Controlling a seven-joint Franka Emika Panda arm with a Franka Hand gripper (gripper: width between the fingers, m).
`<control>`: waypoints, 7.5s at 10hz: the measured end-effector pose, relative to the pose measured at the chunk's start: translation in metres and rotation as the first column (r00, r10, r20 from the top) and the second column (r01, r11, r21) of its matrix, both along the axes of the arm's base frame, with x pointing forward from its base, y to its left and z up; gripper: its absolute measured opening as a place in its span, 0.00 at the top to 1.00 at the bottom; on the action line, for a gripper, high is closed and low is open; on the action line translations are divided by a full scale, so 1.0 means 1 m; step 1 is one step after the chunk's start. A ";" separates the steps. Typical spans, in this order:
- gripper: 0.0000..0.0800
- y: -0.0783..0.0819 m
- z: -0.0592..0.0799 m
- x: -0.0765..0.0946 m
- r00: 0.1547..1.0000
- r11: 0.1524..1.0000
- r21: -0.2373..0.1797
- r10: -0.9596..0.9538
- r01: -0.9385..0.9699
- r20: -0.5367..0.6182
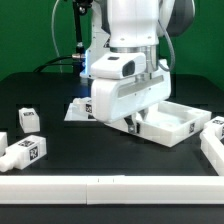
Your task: Assemble square table
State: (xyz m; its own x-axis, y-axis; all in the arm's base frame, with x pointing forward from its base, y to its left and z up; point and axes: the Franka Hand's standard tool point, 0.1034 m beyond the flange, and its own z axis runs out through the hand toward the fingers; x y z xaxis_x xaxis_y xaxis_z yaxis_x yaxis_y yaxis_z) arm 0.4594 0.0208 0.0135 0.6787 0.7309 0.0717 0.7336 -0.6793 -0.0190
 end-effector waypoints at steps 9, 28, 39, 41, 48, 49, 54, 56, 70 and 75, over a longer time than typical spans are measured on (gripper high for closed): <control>0.94 -0.024 0.070 0.057 0.989 0.993 -0.006 0.119 -0.119 -0.084; 0.94 -0.061 0.026 0.099 0.509 0.521 -0.054 -0.848 0.852 -0.150; 0.94 -0.042 -0.008 0.122 0.636 0.641 -0.029 -0.765 0.767 -0.106; 0.94 -0.043 -0.008 0.121 0.640 0.645 -0.033 -0.762 0.763 -0.102; 0.21 -0.018 0.056 0.109 0.565 0.578 -0.060 -0.812 0.814 -0.148; 0.21 -0.018 0.053 0.108 0.582 0.595 -0.060 -0.799 0.802 -0.151; 0.19 0.015 0.051 0.089 0.464 0.476 -0.074 -0.875 0.876 -0.139; 0.19 0.038 0.057 0.079 0.326 0.351 -0.113 -0.926 0.930 -0.190; 0.19 0.136 0.033 0.036 0.038 0.072 -0.171 -0.980 0.983 -0.193; 0.19 0.174 -0.003 0.008 0.062 0.101 -0.211 -0.981 0.972 -0.183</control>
Offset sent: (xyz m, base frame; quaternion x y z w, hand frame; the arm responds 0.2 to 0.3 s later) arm 0.0539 -0.0220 0.0647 -0.0085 -0.0501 0.0410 0.9979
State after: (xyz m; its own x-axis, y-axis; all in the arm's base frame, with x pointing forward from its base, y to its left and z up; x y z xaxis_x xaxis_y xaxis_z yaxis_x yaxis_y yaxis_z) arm 0.4672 0.1944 0.0108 0.7689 -0.6040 -0.2098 -0.6192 -0.7852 -0.0090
